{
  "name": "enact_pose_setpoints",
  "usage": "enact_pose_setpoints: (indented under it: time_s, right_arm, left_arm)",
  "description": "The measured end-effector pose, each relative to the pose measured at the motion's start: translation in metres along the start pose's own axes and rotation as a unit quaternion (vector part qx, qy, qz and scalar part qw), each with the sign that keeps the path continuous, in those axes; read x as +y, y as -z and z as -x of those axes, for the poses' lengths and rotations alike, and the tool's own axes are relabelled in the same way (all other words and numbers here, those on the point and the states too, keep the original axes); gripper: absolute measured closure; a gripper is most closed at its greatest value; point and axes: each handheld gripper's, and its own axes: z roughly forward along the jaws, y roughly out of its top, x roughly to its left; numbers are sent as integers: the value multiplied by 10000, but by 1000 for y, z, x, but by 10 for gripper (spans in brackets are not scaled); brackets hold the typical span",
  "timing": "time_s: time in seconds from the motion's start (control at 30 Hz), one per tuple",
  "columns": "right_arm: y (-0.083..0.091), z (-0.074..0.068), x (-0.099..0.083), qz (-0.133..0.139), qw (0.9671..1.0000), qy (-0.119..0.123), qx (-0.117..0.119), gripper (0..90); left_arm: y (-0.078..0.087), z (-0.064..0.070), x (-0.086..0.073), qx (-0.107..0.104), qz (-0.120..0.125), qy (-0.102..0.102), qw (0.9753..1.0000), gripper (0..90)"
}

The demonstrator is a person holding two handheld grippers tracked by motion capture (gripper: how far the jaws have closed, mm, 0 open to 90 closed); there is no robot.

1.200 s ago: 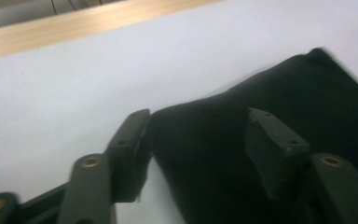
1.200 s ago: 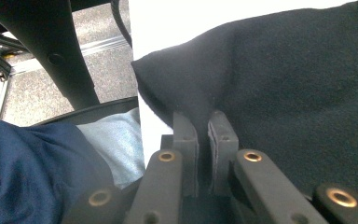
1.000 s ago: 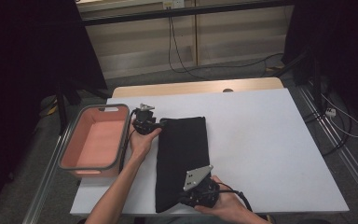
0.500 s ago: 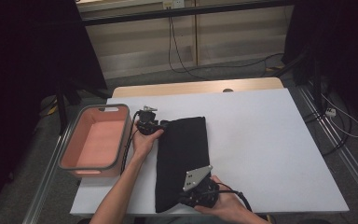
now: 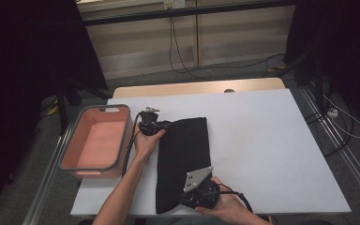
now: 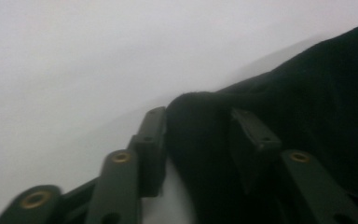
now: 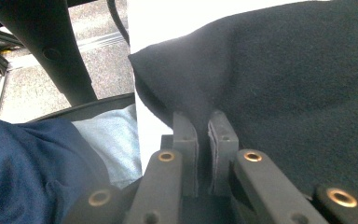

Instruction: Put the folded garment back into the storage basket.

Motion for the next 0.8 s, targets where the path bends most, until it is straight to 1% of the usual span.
enact_pose_setpoints:
  time_s: [0.07,0.1,0.13,0.2,0.23,0.27,0.33,0.37,0.47,0.5,0.57,0.63,0.67,0.8]
  right_arm:
    - [0,0,0,0,10000,1,-11,849]
    - [0,0,0,1,10000,0,-10,849]
    - [0,0,0,1,10000,0,-10,849]
    - [1,0,0,23,10000,12,-19,849]
    - [1,0,0,31,10000,7,-18,849]
    - [2,0,0,40,10000,2,-18,849]
    - [2,0,0,60,10000,0,-26,849]
    - [3,0,0,82,10000,1,-34,849]
    - [3,0,1,113,9999,12,-48,849]
    - [4,0,1,130,9999,5,-56,850]
    - [4,0,2,160,9998,15,-69,849]
    - [5,0,3,190,9998,-8,-68,850]
    - [6,0,4,219,9997,-29,-69,850]
    - [8,0,7,294,9995,-29,-80,851]
  left_arm:
    - [0,0,0,17,-4,50,10000,642]
    - [0,0,0,-86,-13,80,9999,684]
    - [0,0,0,-86,-13,80,9999,747]
    - [1,1,0,-141,-23,109,9998,788]
    - [1,1,0,-126,-7,114,9999,801]
    - [1,1,0,-126,-7,114,9999,810]
    - [3,0,1,-126,-7,178,9998,819]
    - [3,1,1,-86,5,180,9998,822]
    - [5,1,3,-111,49,217,9997,826]
    - [8,1,5,-135,138,311,9993,826]
    - [10,0,7,-155,181,345,9991,827]
    - [13,0,10,-162,221,300,9992,828]
    - [14,0,11,-183,245,334,9990,828]
    - [17,2,17,-201,306,320,9988,830]
